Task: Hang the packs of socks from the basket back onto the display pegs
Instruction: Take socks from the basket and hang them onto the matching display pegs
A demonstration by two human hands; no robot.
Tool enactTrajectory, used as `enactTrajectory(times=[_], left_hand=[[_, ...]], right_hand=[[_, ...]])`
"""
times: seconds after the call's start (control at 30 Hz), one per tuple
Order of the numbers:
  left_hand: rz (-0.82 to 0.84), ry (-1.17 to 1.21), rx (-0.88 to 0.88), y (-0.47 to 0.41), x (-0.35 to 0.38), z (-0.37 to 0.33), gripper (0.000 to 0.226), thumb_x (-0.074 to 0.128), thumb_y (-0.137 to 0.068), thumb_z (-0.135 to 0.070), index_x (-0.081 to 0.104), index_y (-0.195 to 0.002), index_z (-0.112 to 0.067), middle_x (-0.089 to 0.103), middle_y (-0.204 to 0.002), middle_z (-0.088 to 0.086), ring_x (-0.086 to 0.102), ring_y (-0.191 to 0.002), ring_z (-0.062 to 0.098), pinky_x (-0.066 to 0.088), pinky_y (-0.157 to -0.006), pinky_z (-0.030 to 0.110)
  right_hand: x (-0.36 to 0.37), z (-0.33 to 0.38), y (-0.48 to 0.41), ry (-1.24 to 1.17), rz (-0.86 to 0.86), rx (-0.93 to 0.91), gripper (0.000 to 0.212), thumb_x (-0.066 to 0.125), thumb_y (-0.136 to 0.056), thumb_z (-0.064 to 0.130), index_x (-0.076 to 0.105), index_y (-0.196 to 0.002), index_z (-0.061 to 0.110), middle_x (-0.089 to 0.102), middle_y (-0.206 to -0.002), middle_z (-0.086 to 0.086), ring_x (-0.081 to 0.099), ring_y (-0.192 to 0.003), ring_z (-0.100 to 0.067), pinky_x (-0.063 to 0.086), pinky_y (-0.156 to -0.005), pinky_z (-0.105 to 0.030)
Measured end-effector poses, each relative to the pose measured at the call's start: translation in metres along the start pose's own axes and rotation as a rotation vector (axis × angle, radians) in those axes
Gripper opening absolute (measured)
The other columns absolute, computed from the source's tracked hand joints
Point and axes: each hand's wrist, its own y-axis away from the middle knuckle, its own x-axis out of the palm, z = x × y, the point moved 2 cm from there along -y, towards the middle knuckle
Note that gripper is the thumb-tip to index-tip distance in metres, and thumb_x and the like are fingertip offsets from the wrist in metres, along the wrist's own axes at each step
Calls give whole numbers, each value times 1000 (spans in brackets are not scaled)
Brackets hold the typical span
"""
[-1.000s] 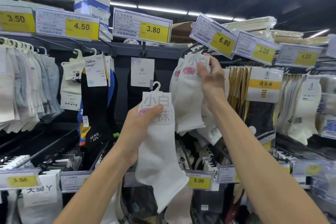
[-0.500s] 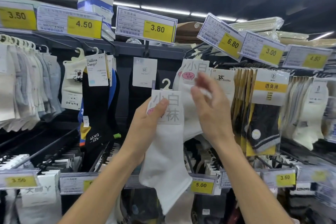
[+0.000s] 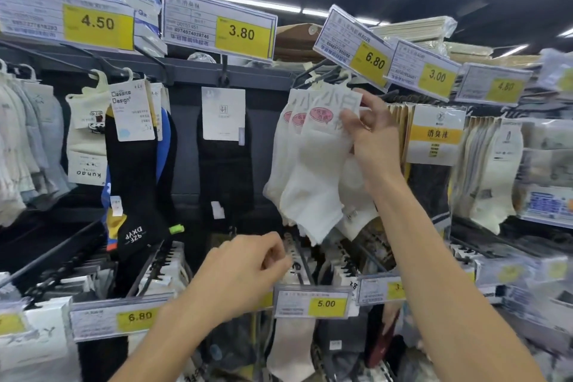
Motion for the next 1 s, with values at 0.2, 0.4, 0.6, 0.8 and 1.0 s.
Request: enactTrajectory(times=[0.2, 0.4, 0.6, 0.8, 1.0], left_hand=[[-77, -77, 50, 2, 4, -2, 28, 40, -92, -60, 46, -77, -37, 58, -69, -16, 53, -62, 1, 29, -50, 22], [-426, -29, 203, 17, -8, -41, 18, 49, -94, -39, 58, -82, -29, 59, -74, -15, 57, -66, 5, 46, -55, 27], [-272, 430, 336, 30, 60, -133, 16, 52, -94, -31, 64, -88, -22, 65, -77, -12, 61, -70, 8, 51, -60, 37], [555, 592, 268, 105, 264, -262, 18, 48, -79, -27, 66, -77, -28, 65, -67, -10, 60, -66, 2, 47, -61, 22], [1186, 412, 239, 268, 435, -358, 26, 68, -93, -19, 56, -71, -27, 60, -66, -5, 62, -73, 26, 38, -63, 31]], right_hand=[[14, 1, -9, 38, 117, -89, 44, 62, -95, 14, 50, -138, 18, 69, -112, -7, 70, -98, -15, 60, -85, -42], [-2, 0, 5, 169, 175, -57, 52, 61, -94, 9, 47, -143, 17, 66, -112, -7, 67, -100, -17, 57, -87, -45], [-102, -9, 146, 0, 160, -5, 25, 59, -95, 15, 63, -120, 13, 71, -103, -6, 68, -100, -21, 59, -83, -39], [-293, -94, 362, 173, -233, 702, 18, 55, -99, 9, 66, -113, 4, 68, -103, 0, 64, -96, -5, 51, -88, -24], [-472, -88, 633, 439, -530, 1371, 18, 60, -95, 7, 67, -101, 22, 68, -93, 10, 64, -87, -5, 46, -78, -12]])
